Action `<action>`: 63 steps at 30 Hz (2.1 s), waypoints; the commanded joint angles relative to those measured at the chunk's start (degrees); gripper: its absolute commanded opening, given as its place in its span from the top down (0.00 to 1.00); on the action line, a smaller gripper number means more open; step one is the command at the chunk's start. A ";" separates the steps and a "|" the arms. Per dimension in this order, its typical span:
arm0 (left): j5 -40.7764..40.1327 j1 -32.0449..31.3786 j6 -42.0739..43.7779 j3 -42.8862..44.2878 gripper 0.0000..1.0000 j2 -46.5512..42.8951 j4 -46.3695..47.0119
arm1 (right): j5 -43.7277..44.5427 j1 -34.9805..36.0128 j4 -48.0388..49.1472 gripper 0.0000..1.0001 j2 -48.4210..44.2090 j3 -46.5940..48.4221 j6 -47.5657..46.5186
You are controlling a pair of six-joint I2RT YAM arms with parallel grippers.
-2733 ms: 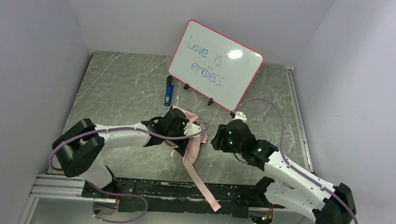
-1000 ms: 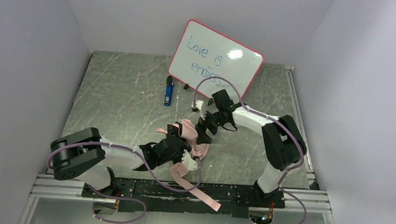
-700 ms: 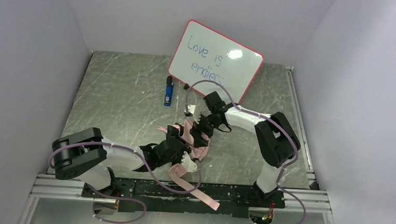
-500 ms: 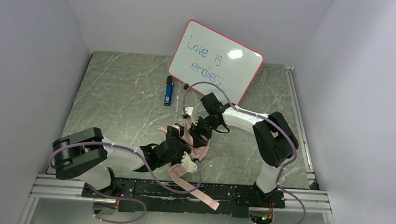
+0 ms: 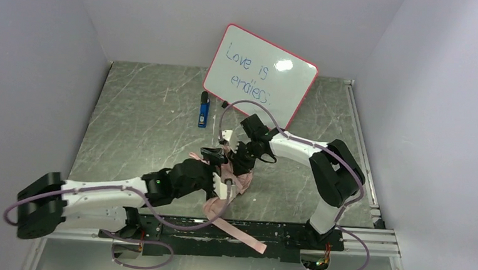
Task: Put away the umbrella
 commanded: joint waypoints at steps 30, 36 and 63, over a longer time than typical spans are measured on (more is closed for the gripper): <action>-9.79 22.40 -51.55 23.74 0.06 -9.96 -30.99 | 53.18 20.74 38.61 0.82 -5.93 -26.54 -20.42; -3.87 26.37 -47.76 26.96 0.03 -5.33 -30.46 | 55.32 24.57 41.92 0.82 -5.59 -29.37 -22.28; 36.05 26.47 -18.72 29.28 0.02 14.86 -41.64 | 63.99 39.35 56.18 0.77 1.96 -35.67 -31.08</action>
